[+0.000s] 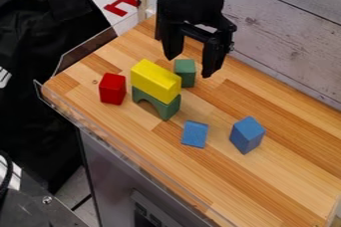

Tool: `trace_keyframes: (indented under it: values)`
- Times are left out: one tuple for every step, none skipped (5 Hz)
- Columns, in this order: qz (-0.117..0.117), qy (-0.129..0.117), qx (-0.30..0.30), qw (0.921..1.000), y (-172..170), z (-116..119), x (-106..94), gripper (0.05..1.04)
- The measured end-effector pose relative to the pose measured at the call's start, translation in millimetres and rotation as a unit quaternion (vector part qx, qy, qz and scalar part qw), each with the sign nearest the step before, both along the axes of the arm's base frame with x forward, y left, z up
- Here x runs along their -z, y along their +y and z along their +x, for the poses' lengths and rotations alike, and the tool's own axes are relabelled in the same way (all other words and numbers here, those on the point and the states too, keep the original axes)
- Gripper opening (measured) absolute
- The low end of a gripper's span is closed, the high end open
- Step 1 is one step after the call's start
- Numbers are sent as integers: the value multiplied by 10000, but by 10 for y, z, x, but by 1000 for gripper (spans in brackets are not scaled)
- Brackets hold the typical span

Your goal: Put the green the cube at the top of the blue cube

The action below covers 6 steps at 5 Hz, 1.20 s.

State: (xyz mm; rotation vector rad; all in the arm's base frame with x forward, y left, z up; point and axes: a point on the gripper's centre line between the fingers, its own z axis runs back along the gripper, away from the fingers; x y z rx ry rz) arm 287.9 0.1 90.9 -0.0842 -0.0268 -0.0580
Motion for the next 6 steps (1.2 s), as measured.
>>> trace_keyframes:
  values:
    - [-21, 161, -15, 9999, -6, -34, 85, 995]
    - [-177, 137, -88, 9997, -46, 55, 102, 995]
    - [-186, 76, -168, 9997, -46, 139, 57, 995]
    - [-218, 76, -421, 9988, -39, 252, 15, 995]
    - [-179, 321, -887, 9954, 52, 314, 70, 995]
    - [-326, 521, -2048, 9769, 222, 305, 133, 995]
